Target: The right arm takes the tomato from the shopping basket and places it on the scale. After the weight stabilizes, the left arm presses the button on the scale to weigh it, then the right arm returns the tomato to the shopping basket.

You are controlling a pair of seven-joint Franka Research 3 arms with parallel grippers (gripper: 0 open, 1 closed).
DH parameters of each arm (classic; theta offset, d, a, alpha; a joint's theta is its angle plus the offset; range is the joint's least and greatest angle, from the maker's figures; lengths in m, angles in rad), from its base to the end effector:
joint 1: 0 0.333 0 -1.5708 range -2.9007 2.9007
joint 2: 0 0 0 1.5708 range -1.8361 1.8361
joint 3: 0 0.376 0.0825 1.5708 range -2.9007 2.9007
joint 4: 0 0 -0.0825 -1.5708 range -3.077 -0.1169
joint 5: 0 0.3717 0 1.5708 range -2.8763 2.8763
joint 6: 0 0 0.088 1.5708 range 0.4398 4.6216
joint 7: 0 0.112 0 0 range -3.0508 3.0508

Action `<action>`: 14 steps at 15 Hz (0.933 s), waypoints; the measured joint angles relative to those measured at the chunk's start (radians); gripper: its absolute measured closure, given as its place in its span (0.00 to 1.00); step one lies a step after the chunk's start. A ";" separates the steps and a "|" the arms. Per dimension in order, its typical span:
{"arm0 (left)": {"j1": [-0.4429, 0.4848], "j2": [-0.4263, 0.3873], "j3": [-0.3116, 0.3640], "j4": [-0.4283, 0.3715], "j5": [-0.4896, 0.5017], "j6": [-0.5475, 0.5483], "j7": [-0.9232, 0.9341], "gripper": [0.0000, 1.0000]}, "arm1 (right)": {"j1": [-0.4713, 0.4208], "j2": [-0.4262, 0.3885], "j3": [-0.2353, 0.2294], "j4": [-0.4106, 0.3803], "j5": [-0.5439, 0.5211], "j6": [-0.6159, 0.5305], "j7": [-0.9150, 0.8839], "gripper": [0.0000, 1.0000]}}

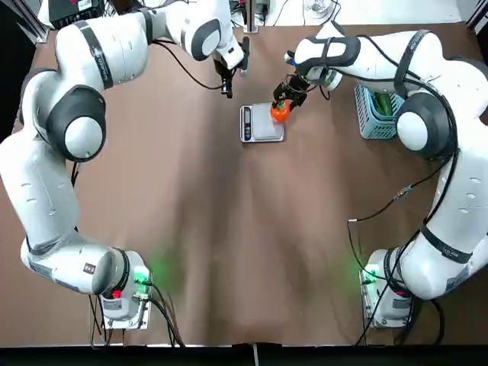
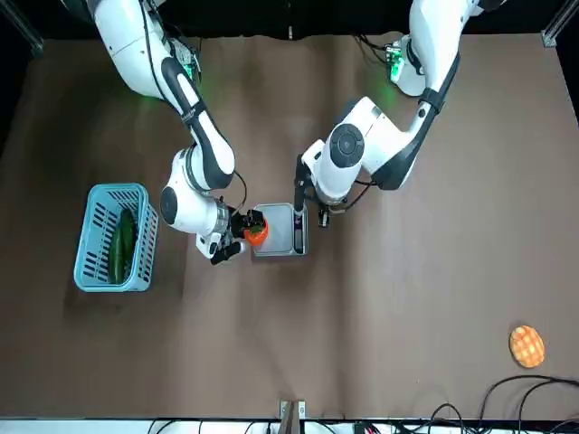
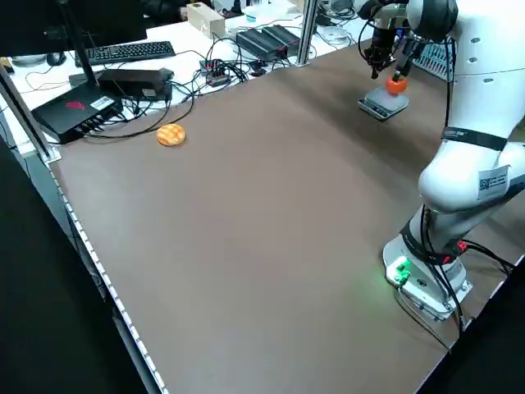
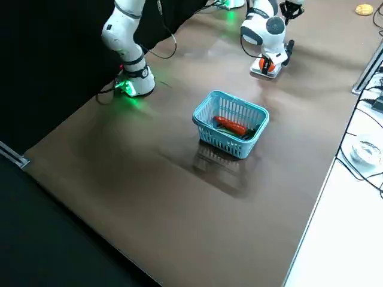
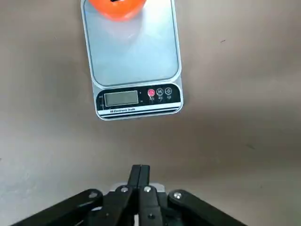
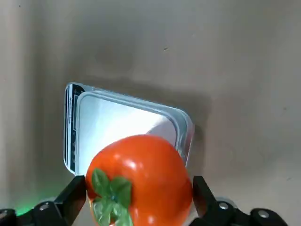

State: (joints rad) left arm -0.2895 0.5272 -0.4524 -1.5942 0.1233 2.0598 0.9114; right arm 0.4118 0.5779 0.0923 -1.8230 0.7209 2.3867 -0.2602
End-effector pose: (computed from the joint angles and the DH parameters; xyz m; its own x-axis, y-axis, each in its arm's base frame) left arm 0.5550 -0.4255 0.4035 -0.0845 -0.9928 0.0855 -0.9930 0.0910 0.0747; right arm 0.5906 0.3272 0.2749 0.9765 0.2137 -0.0291 0.1697 -0.8444 -0.5082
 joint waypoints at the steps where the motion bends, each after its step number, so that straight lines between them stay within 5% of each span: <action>1: 0.000 0.000 0.000 0.000 0.000 0.000 0.000 0.99 | 0.000 0.000 0.000 0.000 0.000 0.000 0.000 0.00; 9: 0.000 0.000 0.000 0.000 0.000 0.000 0.000 0.99 | -0.007 -0.012 -0.004 0.010 0.000 0.003 0.000 0.00; 14: 0.000 0.000 0.000 0.001 0.000 0.000 0.000 0.99 | -0.092 -0.128 -0.019 0.019 -0.001 -0.099 0.000 0.00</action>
State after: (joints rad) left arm -0.2895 0.5276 -0.4522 -1.5934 0.1233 2.0598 0.9114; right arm 0.3194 0.4496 0.0734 -1.8042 0.7203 2.2872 -0.2598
